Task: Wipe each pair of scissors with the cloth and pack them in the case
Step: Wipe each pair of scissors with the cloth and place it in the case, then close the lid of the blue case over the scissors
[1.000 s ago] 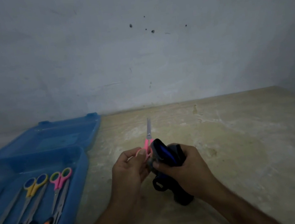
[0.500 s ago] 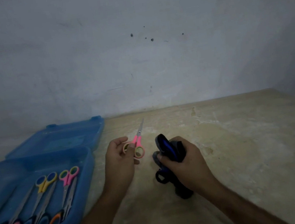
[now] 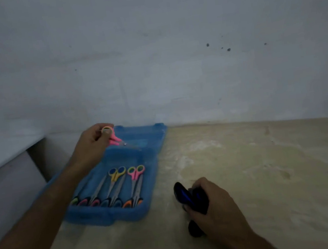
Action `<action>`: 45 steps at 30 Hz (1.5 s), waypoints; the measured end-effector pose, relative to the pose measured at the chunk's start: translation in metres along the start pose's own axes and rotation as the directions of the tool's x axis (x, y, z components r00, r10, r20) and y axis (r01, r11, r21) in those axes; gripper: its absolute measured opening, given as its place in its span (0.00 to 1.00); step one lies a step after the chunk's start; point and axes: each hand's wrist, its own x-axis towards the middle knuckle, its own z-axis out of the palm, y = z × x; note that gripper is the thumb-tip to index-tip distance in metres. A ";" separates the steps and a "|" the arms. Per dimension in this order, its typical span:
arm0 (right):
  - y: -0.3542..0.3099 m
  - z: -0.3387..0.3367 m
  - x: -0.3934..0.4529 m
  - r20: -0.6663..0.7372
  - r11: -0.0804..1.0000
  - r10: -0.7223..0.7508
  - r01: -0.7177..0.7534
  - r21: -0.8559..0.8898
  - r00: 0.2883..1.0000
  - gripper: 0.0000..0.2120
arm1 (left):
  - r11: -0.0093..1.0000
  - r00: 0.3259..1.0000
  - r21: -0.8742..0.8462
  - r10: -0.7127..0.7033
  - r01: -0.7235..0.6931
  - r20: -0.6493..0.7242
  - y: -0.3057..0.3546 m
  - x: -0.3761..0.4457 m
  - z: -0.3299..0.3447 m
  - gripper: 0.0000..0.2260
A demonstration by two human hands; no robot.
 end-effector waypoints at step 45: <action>-0.038 0.069 0.243 0.041 0.903 0.359 -0.358 0.237 0.932 0.10 | 0.764 0.878 0.540 -0.469 0.353 0.090 -0.124 -0.032 -0.136 0.20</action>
